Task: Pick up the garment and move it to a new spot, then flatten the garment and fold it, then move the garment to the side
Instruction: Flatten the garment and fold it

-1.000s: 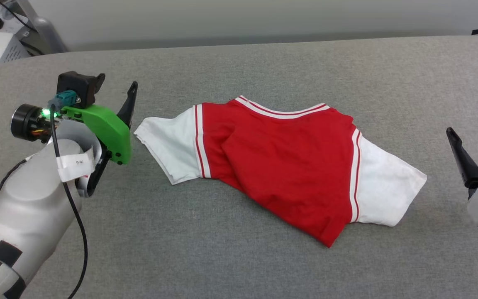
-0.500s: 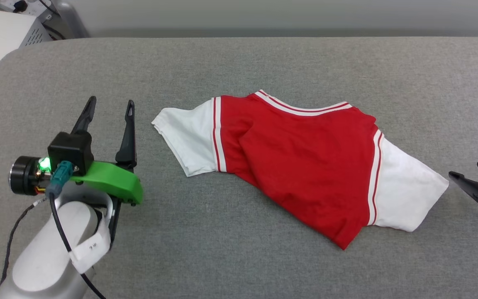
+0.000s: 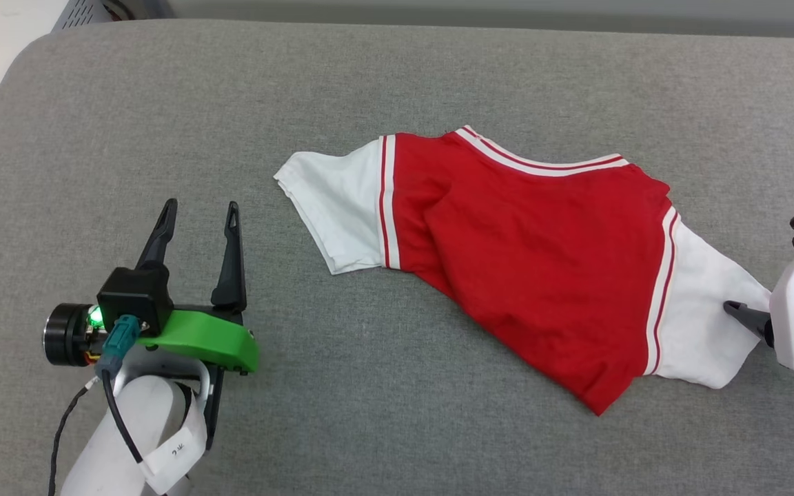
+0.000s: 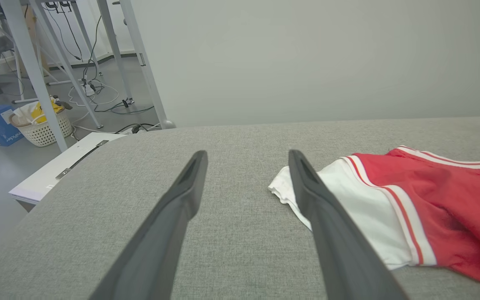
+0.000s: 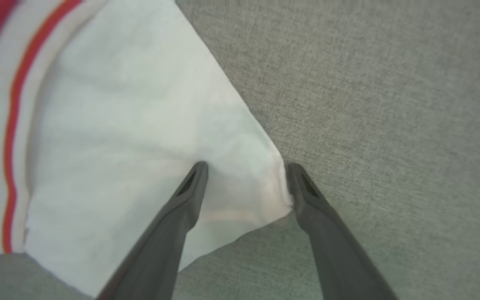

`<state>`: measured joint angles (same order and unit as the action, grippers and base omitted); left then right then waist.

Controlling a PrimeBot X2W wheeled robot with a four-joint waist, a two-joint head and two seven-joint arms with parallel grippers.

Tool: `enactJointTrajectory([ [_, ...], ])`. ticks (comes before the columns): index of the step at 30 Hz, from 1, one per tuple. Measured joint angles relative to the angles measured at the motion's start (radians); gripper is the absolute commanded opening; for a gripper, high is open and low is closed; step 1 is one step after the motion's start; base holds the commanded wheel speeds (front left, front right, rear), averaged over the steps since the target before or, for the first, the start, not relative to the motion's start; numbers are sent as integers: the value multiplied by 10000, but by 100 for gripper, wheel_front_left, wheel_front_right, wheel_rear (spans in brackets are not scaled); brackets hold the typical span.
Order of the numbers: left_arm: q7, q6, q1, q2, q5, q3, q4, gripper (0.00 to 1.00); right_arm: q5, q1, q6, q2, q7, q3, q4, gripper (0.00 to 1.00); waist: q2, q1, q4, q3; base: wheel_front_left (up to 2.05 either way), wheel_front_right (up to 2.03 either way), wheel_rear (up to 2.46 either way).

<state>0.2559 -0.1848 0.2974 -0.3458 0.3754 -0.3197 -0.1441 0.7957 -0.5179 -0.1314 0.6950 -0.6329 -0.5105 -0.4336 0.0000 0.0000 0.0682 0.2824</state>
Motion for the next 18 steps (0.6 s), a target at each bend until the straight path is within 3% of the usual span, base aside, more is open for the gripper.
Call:
enactJointTrajectory([
  [6,0,462,-142,483,-466,644,-150,100,328,-64,10,75,353,-600,-585,100,0,0,138,98,0,0,0],
  [7,0,539,-168,531,-531,782,-188,100,341,-66,10,98,552,-692,-594,58,-1,0,117,92,0,0,0],
  [8,0,604,-198,569,-589,890,-234,100,357,-67,10,119,757,-769,-593,5,0,0,91,82,0,0,0],
  [9,0,694,-221,612,-652,1009,-305,100,385,-74,8,140,1022,-838,-591,0,0,0,52,63,0,0,0],
  [18,0,1710,181,477,-1126,1549,-920,100,577,-169,-4,376,3419,-851,-514,0,0,1,-345,-232,0,0,0],
])
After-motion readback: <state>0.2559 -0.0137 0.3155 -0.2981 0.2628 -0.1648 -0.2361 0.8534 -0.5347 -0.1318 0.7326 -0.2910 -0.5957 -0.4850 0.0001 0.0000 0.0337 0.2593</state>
